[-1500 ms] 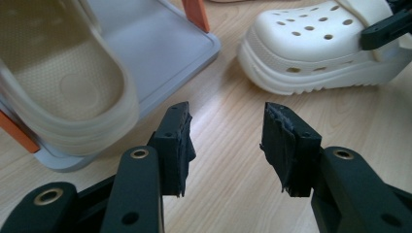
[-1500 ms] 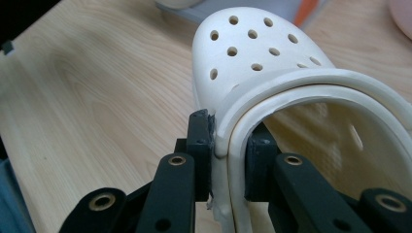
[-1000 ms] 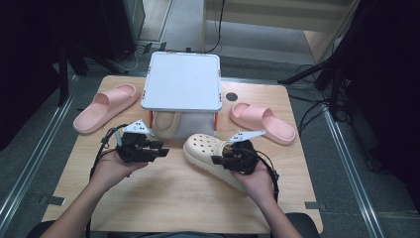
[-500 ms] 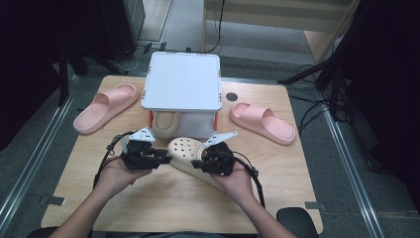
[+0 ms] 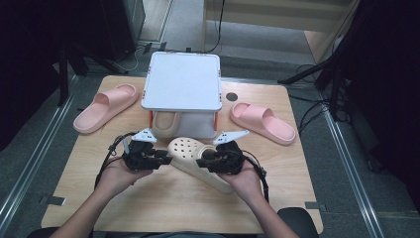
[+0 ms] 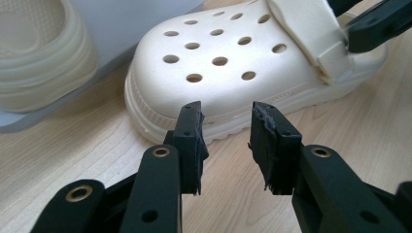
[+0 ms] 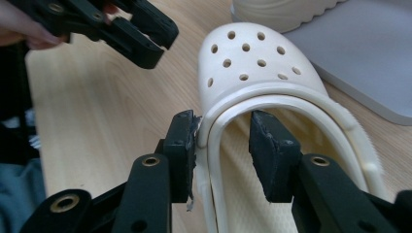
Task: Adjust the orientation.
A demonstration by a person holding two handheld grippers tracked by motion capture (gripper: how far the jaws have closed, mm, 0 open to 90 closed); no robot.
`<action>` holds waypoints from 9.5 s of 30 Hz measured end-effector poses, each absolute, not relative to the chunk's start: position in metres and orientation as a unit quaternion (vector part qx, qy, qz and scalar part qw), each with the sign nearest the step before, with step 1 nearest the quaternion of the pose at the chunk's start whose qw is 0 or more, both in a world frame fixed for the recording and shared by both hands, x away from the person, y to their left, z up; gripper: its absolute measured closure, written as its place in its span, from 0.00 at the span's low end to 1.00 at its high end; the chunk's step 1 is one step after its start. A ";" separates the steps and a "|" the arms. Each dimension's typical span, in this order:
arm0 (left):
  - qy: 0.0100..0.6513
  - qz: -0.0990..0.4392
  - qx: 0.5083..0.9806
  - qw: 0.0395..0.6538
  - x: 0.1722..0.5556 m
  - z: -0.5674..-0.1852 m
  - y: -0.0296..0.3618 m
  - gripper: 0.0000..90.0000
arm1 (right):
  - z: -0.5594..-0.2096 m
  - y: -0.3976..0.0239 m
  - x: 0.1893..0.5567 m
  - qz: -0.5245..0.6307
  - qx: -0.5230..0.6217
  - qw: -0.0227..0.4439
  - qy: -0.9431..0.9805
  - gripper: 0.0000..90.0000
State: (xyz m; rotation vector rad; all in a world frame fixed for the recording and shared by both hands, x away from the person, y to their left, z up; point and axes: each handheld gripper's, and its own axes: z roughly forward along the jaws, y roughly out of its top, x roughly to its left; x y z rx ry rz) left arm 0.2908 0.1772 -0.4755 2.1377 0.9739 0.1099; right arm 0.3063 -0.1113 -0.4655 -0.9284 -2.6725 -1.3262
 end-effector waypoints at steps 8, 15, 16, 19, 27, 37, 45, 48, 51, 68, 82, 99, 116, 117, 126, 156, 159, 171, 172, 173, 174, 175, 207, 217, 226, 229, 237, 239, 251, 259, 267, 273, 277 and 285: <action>0.388 0.041 0.838 0.381 0.294 -0.481 0.177 0.80 | -0.457 -0.138 0.316 -0.440 -0.310 -0.024 -0.842 0.92; 0.399 0.029 0.840 0.366 0.302 -0.490 0.175 0.85 | -0.459 -0.149 0.338 -0.442 -0.334 -0.041 -0.831 0.99; 0.398 0.029 0.841 0.366 0.302 -0.490 0.175 0.86 | -0.461 -0.149 0.342 -0.444 -0.337 -0.038 -0.829 0.99; 0.394 0.031 0.843 0.366 0.302 -0.491 0.173 0.86 | -0.467 -0.148 0.350 -0.441 -0.344 -0.031 -0.828 0.99; 0.387 0.038 0.847 0.362 0.302 -0.496 0.167 0.86 | -0.475 -0.135 0.362 -0.422 -0.334 -0.032 -0.842 0.98; 0.391 0.036 0.844 0.365 0.304 -0.497 0.167 0.86 | -0.477 -0.136 0.358 -0.421 -0.337 -0.027 -0.842 0.98; 0.388 0.032 0.845 0.366 0.313 -0.497 0.164 0.85 | -0.476 -0.139 0.349 -0.418 -0.341 -0.033 -0.841 0.97; 0.389 0.033 0.844 0.369 0.317 -0.497 0.162 0.85 | -0.477 -0.140 0.344 -0.419 -0.342 -0.038 -0.840 0.97; 0.387 0.033 0.845 0.367 0.322 -0.497 0.161 0.85 | -0.478 -0.140 0.339 -0.419 -0.346 -0.038 -0.839 0.97; 0.385 0.022 0.844 0.374 0.340 -0.497 0.153 0.87 | -0.479 -0.139 0.314 -0.419 -0.357 -0.046 -0.833 0.96; 0.387 0.019 0.841 0.379 0.352 -0.497 0.147 0.87 | -0.481 -0.134 0.299 -0.424 -0.364 -0.046 -0.828 0.95; 0.381 0.019 0.836 0.394 0.352 -0.482 0.149 0.82 | -0.473 -0.139 0.293 -0.441 -0.378 -0.045 -0.812 0.86; 0.372 0.057 0.830 0.412 0.358 -0.395 0.172 0.83 | -0.472 -0.122 0.263 -0.443 -0.402 -0.061 -0.799 0.63; 0.372 0.061 0.829 0.413 0.362 -0.387 0.172 0.83 | -0.474 -0.120 0.263 -0.437 -0.407 -0.062 -0.800 0.62; 0.377 0.073 0.819 0.426 0.394 -0.357 0.180 0.82 | -0.487 -0.104 0.269 -0.412 -0.410 -0.081 -0.809 0.57; 0.408 0.106 0.803 0.422 0.416 -0.385 0.207 0.85 | -0.486 -0.115 0.284 -0.406 -0.447 -0.104 -0.790 0.82; 0.412 0.099 0.801 0.423 0.416 -0.384 0.209 0.85 | -0.479 -0.119 0.289 -0.417 -0.454 -0.098 -0.781 0.84; 0.407 0.113 0.807 0.414 0.415 -0.383 0.206 0.85 | -0.455 -0.105 0.325 -0.421 -0.447 -0.155 -0.774 0.83; 0.407 0.113 0.807 0.413 0.415 -0.383 0.206 0.85 | -0.455 -0.103 0.329 -0.420 -0.449 -0.157 -0.773 0.83; 0.407 0.112 0.807 0.412 0.415 -0.383 0.206 0.85 | -0.455 -0.101 0.334 -0.419 -0.452 -0.159 -0.772 0.83; 0.407 0.113 0.808 0.412 0.414 -0.383 0.206 0.85 | -0.455 -0.099 0.339 -0.414 -0.455 -0.166 -0.771 0.83; 0.406 0.113 0.807 0.412 0.414 -0.383 0.206 0.85 | -0.455 -0.097 0.342 -0.411 -0.456 -0.170 -0.770 0.83; 0.407 0.109 0.806 0.417 0.414 -0.384 0.206 0.85 | -0.452 -0.096 0.324 -0.439 -0.440 -0.143 -0.770 0.72; 0.405 0.113 0.805 0.418 0.414 -0.384 0.206 0.85 | -0.467 -0.100 0.282 -0.440 -0.387 -0.091 -0.805 0.93; 0.403 0.114 0.805 0.419 0.413 -0.385 0.205 0.85 | -0.490 -0.092 0.256 -0.423 -0.369 -0.062 -0.825 1.00; 0.403 0.113 0.805 0.420 0.413 -0.385 0.206 0.85 | -0.499 -0.087 0.251 -0.415 -0.367 -0.051 -0.831 1.00; 0.403 0.112 0.805 0.420 0.412 -0.385 0.205 0.85 | -0.519 -0.080 0.252 -0.371 -0.363 -0.053 -0.853 1.00; 0.402 0.113 0.806 0.420 0.412 -0.385 0.205 0.85 | -0.521 -0.080 0.254 -0.369 -0.366 -0.055 -0.853 1.00; 0.401 0.112 0.805 0.422 0.411 -0.386 0.205 0.86 | -0.507 -0.079 0.270 -0.397 -0.370 -0.072 -0.837 1.00; 0.399 0.114 0.806 0.421 0.411 -0.386 0.205 0.86 | -0.505 -0.071 0.293 -0.406 -0.367 -0.081 -0.833 1.00; 0.399 0.108 0.805 0.425 0.411 -0.386 0.207 0.86 | -0.504 -0.068 0.313 -0.403 -0.375 -0.093 -0.830 1.00; 0.399 0.108 0.805 0.426 0.411 -0.386 0.207 0.86 | -0.502 -0.070 0.330 -0.409 -0.395 -0.098 -0.817 0.99; 0.399 0.107 0.805 0.426 0.411 -0.386 0.207 0.86 | -0.504 -0.068 0.341 -0.413 -0.404 -0.096 -0.810 0.99; 0.399 0.105 0.804 0.427 0.411 -0.386 0.207 0.86 | -0.505 -0.060 0.357 -0.416 -0.406 -0.108 -0.807 1.00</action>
